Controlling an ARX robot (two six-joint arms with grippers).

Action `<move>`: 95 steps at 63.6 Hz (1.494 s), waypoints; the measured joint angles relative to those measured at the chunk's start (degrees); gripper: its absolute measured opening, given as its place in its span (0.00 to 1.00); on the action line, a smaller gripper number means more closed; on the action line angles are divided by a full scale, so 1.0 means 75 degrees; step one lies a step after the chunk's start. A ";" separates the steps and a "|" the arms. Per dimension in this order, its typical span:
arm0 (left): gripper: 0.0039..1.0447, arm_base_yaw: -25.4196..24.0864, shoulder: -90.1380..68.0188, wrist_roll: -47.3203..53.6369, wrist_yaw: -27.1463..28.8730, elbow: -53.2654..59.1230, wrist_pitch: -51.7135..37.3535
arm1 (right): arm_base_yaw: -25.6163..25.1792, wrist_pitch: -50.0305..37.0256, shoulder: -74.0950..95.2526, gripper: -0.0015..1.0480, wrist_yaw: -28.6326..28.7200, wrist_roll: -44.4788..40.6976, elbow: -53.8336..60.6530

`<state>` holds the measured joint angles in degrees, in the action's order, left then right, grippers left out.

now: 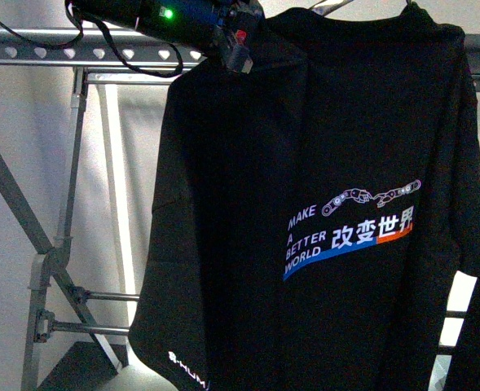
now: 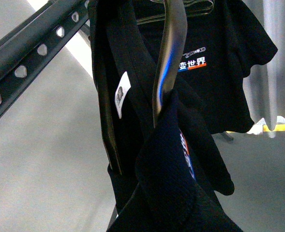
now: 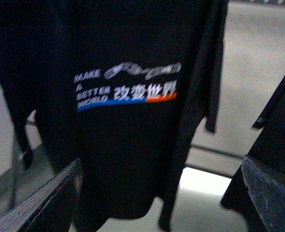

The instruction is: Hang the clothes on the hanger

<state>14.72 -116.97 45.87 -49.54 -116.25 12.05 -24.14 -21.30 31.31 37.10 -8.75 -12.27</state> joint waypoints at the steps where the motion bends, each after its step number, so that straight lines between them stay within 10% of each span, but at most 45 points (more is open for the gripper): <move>1: 0.04 0.0000 0.0000 0.0000 0.0000 0.0000 0.0000 | -0.0082 -0.0280 0.0408 0.93 0.0090 -0.0216 -0.0213; 22: 0.04 0.0003 0.0000 0.0000 0.0000 0.0000 0.0000 | 0.1122 -0.2731 0.5426 0.93 0.0015 -0.5097 -0.3937; 42: 0.04 -0.0012 0.0000 0.0000 0.0009 0.0000 0.0000 | 0.1617 -0.2515 0.7257 0.93 0.0466 -0.8909 -0.6353; 95: 0.04 -0.0006 0.0000 0.0000 0.0006 0.0000 0.0000 | 0.2183 -0.1151 1.0375 0.93 -0.0221 -0.9809 -1.0622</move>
<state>14.68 -116.97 45.87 -49.50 -116.25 12.05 -7.77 -29.93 109.12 35.44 -82.32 -91.94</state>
